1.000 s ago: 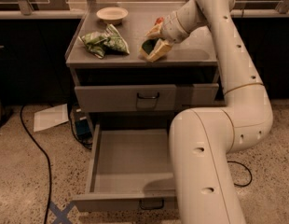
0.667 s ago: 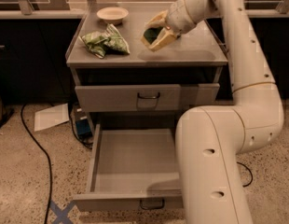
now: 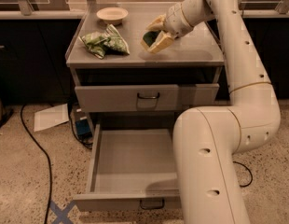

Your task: Pick sponge from middle drawer and place on counter

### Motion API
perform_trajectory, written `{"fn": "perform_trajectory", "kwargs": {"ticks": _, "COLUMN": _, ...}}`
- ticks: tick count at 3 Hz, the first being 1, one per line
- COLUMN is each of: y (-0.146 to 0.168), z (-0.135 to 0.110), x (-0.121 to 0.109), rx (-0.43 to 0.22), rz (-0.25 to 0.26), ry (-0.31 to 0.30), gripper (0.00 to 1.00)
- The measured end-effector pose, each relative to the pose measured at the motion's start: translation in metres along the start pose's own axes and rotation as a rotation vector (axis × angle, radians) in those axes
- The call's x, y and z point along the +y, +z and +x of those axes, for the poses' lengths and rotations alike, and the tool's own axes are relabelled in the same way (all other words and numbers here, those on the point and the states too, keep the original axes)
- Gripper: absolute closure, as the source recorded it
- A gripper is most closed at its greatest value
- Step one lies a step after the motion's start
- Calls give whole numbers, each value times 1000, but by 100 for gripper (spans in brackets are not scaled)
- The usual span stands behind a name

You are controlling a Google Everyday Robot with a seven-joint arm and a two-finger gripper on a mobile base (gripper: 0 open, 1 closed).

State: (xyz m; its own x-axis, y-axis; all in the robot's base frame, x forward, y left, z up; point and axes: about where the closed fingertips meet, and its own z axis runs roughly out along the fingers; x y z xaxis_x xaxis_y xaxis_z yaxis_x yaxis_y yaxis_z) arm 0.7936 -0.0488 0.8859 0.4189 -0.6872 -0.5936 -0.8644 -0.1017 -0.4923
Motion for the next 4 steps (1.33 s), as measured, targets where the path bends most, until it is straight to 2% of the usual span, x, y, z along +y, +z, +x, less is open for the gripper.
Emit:
{"fn": "perform_trajectory", "kwargs": {"ticks": 1, "y": 26, "z": 22, "x": 11, "rx": 57, "rz": -53, "ry": 50, "gripper": 100}}
{"fn": "perform_trajectory", "kwargs": {"ticks": 4, "y": 41, "z": 35, "x": 4, "rx": 93, "rz": -32, "ry": 80, "gripper": 100}}
